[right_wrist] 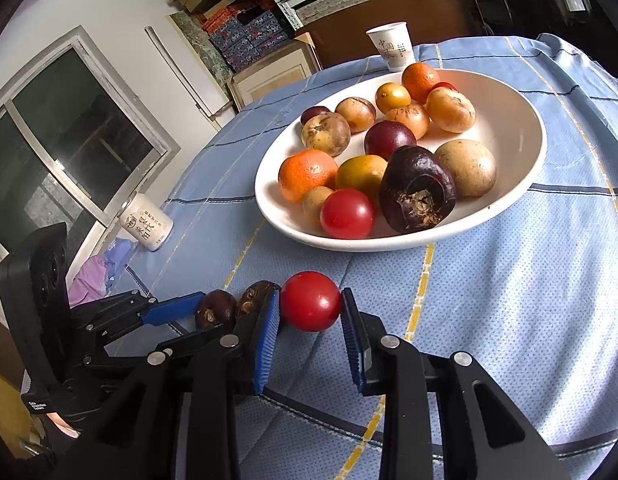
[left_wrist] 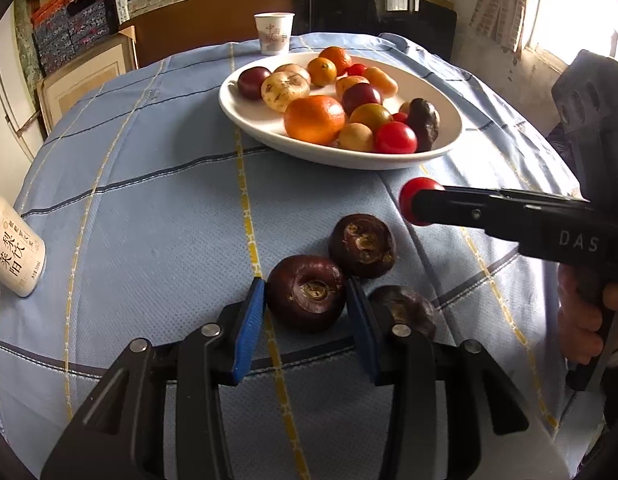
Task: Organize fruits
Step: 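Grasp a dark brown round fruit with the left tool while the right tool holds the tomato, then carry both fruits over the white plate and open both tools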
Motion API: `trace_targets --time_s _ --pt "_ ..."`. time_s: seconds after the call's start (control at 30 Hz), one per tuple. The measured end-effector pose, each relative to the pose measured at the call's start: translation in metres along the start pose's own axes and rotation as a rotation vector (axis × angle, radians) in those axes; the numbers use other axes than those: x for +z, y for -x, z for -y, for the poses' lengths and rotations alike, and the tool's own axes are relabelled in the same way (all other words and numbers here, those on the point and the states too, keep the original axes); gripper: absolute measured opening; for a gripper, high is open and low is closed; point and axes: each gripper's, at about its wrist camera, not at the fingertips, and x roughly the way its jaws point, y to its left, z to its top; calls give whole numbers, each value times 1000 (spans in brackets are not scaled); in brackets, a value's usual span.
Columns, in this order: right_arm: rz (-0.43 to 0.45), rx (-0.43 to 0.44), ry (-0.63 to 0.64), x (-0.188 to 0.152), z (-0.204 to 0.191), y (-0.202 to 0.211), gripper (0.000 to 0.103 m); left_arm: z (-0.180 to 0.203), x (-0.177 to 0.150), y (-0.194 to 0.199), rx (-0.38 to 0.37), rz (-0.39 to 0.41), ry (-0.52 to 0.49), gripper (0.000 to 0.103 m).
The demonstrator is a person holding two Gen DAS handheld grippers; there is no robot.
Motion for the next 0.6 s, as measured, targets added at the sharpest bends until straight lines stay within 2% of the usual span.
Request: trace_targets --time_s 0.2,0.37,0.43,0.5,0.53,0.6 --pt "7 7 27 0 -5 2 31 0 0 2 -24 0 21 41" --pt "39 66 78 0 -15 9 31 -9 3 15 -79 57 80 41" --pt "98 68 118 0 -20 17 31 -12 6 24 -66 104 91 41" --pt "201 4 174 4 -25 29 31 -18 16 30 -73 127 114 41" --pt "240 -20 191 7 -25 32 31 -21 28 33 -90 139 127 41" --pt "297 -60 194 19 -21 34 31 -23 48 36 -75 162 120 41"
